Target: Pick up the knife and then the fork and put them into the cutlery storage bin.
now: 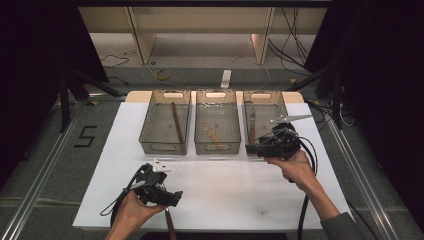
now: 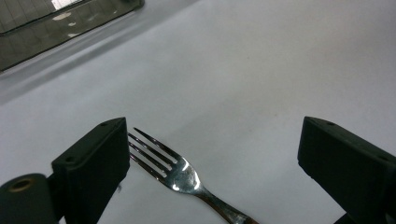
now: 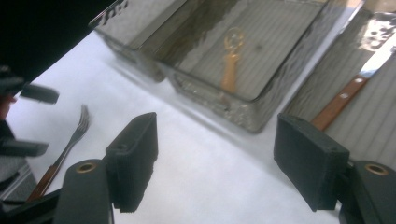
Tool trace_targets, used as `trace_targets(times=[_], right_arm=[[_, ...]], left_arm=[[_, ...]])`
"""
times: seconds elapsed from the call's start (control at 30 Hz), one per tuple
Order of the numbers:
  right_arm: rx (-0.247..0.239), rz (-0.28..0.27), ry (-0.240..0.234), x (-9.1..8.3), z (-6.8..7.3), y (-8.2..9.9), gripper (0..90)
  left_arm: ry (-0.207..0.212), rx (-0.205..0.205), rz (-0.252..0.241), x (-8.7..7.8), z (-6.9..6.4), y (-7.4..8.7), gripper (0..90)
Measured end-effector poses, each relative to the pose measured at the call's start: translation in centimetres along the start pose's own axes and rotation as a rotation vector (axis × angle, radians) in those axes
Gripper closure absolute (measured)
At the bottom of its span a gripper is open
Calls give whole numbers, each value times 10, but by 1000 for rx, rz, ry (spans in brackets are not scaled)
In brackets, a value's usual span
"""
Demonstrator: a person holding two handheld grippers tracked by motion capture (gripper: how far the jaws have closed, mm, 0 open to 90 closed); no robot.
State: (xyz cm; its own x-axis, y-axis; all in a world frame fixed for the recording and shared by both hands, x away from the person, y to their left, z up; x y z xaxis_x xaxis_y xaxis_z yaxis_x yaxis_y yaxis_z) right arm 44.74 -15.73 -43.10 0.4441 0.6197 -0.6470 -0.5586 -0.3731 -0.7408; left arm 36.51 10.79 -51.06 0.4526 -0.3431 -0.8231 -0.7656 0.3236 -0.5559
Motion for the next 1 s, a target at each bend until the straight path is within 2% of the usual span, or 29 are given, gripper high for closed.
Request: trace_targets(times=[0.17, 0.27, 0.57, 0.73, 0.87, 1.0], right_arm=[[-39, 4, -3, 1, 13, 15, 302], [-36, -8, -13, 0, 18, 24, 301], [-57, -8, 3, 0, 26, 45, 291], [-50, -5, -3, 1, 30, 57, 287], [-43, -8, -7, 1, 32, 66, 287], [-38, 15, -13, 5, 34, 76, 287]], left_arm=[[0, -6, -1, -1, -1, 2, 87], [1, -7, -2, -3, -1, 3, 87], [-5, -13, 19, -2, -3, 8, 88], [-7, 8, 30, -4, -8, 12, 91], [27, 36, 30, -6, -17, 15, 129], [106, 87, 57, -6, -30, 22, 296]])
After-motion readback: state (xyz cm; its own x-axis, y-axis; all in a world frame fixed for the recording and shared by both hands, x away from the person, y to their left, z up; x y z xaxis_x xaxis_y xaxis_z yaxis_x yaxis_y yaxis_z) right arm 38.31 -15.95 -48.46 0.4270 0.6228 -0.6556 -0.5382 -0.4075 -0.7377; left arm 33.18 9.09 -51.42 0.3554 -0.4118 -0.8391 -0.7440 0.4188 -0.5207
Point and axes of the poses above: each handheld gripper's, and its own axes: x roughly forward along the jaws, y roughly out of its underside, z roughly to its left, the point moved 10 cm from there along x, roughly forward along the jaws, and after that the axes turned 7 degrees about -x, right-handed, at the moved point
